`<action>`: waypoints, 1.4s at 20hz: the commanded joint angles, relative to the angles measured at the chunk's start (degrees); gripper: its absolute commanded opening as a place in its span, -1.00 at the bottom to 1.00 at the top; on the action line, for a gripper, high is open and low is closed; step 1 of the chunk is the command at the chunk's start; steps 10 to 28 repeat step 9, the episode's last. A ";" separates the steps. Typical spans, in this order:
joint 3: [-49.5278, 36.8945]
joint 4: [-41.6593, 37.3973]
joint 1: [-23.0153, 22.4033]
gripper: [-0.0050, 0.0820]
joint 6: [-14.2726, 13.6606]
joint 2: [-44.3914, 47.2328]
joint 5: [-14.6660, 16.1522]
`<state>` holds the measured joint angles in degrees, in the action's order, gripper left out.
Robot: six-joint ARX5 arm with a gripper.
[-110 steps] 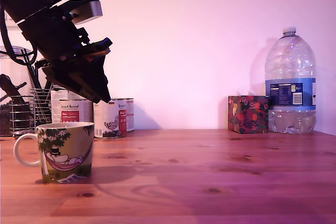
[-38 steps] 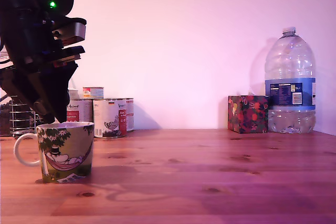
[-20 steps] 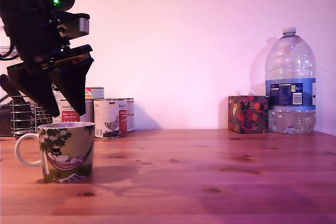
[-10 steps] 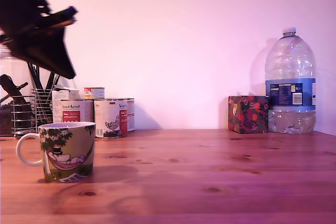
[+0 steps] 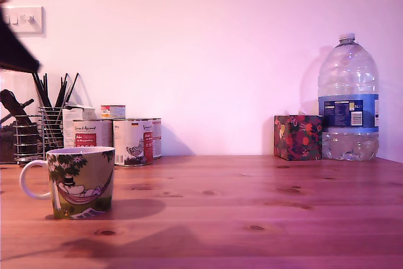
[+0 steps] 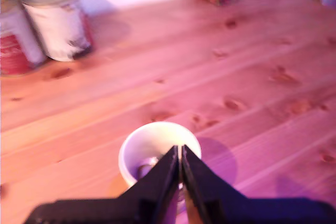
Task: Pick up the coffee capsules from the table one by one and drop them inside the nearest coffee cup
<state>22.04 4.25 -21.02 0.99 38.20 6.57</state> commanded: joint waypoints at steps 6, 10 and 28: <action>-1.49 0.07 0.07 -0.93 0.13 -3.78 -0.63; -1.46 0.20 0.07 -0.93 0.11 -3.74 -0.66; -1.46 0.20 0.07 -0.93 0.11 -3.74 -0.66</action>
